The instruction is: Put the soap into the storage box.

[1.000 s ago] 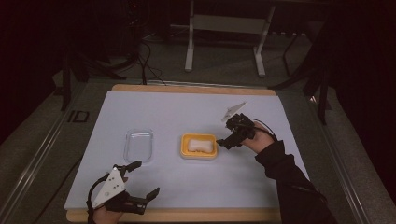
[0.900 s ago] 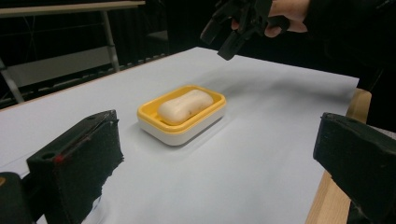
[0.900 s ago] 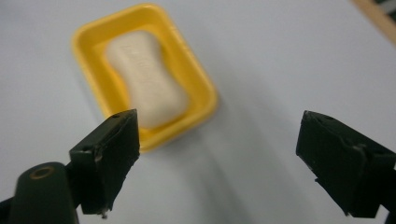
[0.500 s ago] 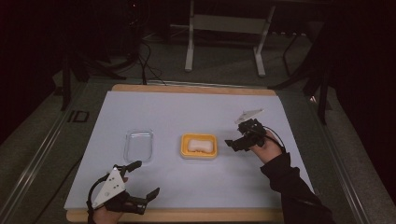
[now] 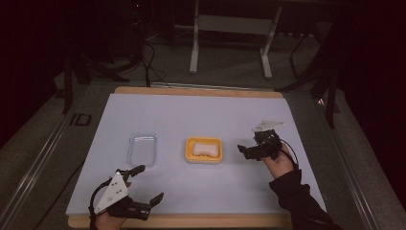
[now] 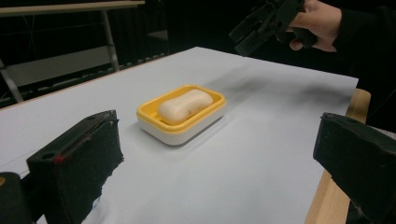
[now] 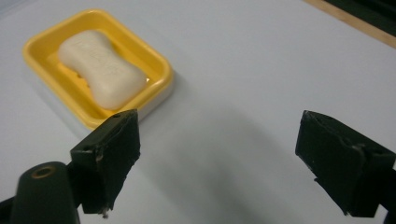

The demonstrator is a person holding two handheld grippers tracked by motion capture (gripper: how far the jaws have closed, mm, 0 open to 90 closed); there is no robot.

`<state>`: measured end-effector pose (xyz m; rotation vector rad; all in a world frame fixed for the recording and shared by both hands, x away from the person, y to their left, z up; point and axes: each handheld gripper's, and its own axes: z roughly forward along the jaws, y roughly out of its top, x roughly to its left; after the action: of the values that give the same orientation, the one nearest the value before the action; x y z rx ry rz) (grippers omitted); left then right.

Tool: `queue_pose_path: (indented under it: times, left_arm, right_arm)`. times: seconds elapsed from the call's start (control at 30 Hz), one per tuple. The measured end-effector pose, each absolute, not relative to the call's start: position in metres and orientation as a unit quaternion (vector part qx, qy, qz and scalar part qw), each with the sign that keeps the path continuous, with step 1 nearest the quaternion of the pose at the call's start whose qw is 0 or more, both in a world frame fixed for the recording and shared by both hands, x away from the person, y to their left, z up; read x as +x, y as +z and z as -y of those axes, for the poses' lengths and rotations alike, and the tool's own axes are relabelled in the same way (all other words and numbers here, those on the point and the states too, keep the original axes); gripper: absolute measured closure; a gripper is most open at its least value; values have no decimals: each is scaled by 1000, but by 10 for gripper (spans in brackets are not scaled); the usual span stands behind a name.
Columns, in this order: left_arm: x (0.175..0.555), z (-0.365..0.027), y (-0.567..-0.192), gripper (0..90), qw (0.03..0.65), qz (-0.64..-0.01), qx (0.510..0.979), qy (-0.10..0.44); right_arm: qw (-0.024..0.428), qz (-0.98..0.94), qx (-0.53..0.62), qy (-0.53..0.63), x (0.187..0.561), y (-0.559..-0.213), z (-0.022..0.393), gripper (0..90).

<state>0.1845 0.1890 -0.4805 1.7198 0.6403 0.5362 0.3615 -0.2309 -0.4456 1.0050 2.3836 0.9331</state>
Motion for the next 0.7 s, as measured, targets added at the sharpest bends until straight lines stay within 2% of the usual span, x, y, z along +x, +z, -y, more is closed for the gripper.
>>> queue_pose_path:
  times: [0.7]
  left_arm:
    - [184,-189,-480,12,576,-271,736,229]
  right_arm:
    - [193,-832,396,338,325,-463,255,138]
